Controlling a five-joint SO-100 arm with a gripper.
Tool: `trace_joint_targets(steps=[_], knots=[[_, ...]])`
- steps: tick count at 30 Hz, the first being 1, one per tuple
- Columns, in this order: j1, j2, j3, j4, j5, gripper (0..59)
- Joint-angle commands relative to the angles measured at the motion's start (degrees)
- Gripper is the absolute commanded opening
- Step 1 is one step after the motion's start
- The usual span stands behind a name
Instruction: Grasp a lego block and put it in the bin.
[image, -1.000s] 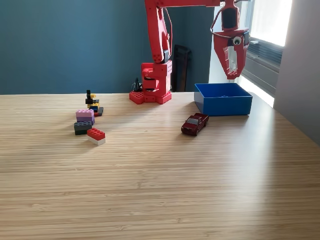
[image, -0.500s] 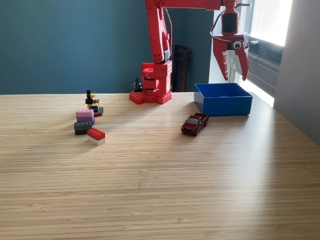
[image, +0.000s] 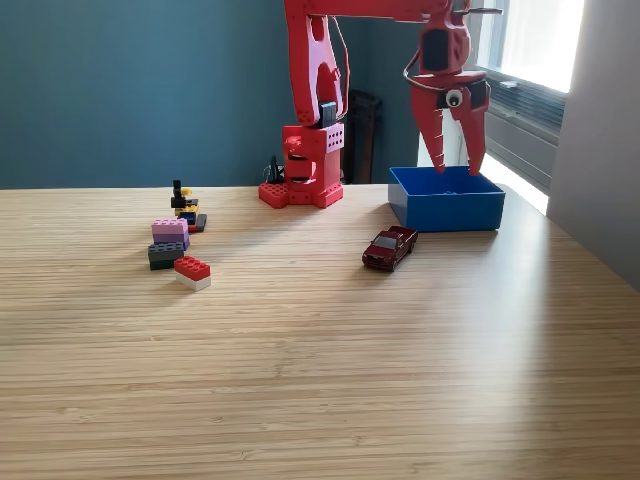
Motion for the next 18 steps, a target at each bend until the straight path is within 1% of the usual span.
trace_joint_targets(steps=[1, 9, 18], knots=[[7.29, 0.88, -0.97, -0.35, -2.55, 18.6], [14.85, 0.88, 1.67, -0.35, -5.98, 17.7], [17.84, 0.88, 3.16, -0.35, -6.94, 16.9]])
